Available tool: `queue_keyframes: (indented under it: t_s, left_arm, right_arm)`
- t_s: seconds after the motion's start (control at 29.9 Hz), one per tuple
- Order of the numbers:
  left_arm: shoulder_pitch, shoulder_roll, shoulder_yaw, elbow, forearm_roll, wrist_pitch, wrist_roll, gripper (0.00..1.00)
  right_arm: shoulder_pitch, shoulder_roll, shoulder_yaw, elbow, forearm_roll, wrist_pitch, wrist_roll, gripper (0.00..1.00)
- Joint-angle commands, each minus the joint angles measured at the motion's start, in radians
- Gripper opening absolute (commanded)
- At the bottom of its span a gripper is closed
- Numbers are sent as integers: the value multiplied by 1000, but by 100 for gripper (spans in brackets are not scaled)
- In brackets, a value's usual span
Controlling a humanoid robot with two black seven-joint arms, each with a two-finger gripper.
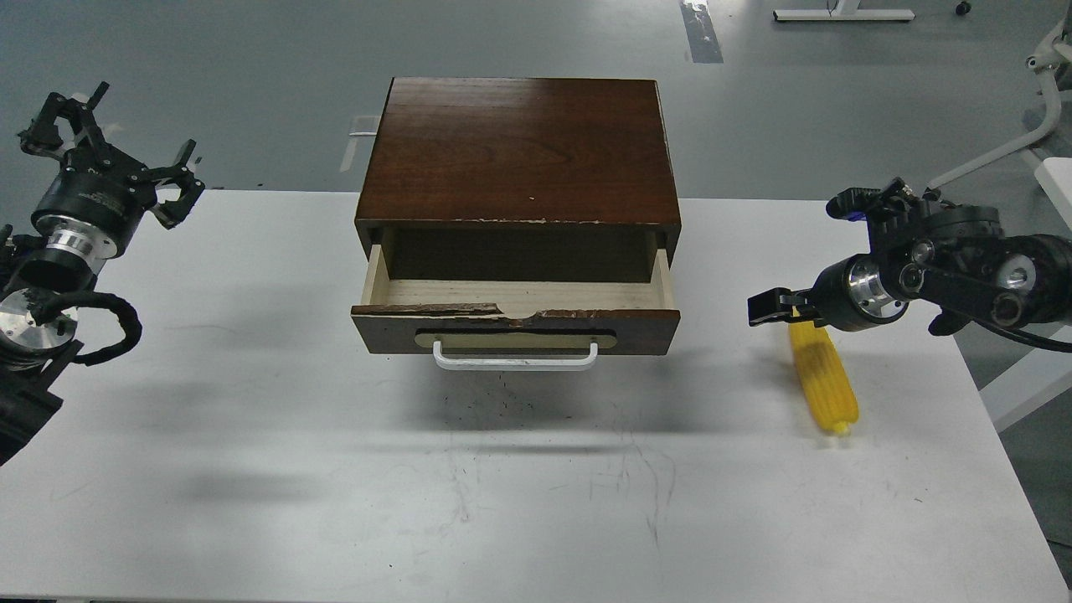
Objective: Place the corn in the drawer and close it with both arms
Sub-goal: 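Reach the right hand to the yellow corn cob and grasp it, then lift the corn with the right hand and carry it over the open drawer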
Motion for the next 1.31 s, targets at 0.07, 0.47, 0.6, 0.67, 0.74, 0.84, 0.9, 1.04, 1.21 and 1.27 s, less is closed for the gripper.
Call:
queue_keyframes:
  t_s: [0.07,0.47,0.6,0.67,0.74,0.84,0.9,1.04,1.21,1.27]
  left_arm:
    - [4,1,0,0,-1,0,0,98]
    - [9,12,0,5,-1,0,0,98]
    - [9,13,1,9,-1,0,0,98]
    - [9,13,1,9,0,0,0,98]
    - [9,13,1,9,6,0,0,98]
    - [9,13,1,9,9,0,0,98]
    - [9,15,1,9,9,0,0,98]
    - [8,24,1,11,3,0,-3,98]
    - [7,39,-5,11,-4,0,-5,98]
    - [7,39,-14,11,-3,0,-3,98]
  right_arm:
    - [-26,-11,0,0,-60,0,-2,90]
    - [-84,-31,5,-20,-54,0,-6,70]
    - [-98,-33,5,-19,-54,0,-6,32]
    - [-102,-33,8,-16,-52,0,-6,25]
    - [-99,-48,12,-7,-49,0,-6,23]
    - [-61,-82,15,10,-49,0,-6,19]
    - [-23,-99,15,18,-48,0,-6,19]
    - [135,-169,15,90,-51,0,-5,18]
    - [307,-215,17,230,-81,0,-5,9]
    - [391,-214,19,273,-113,0,-3,9]
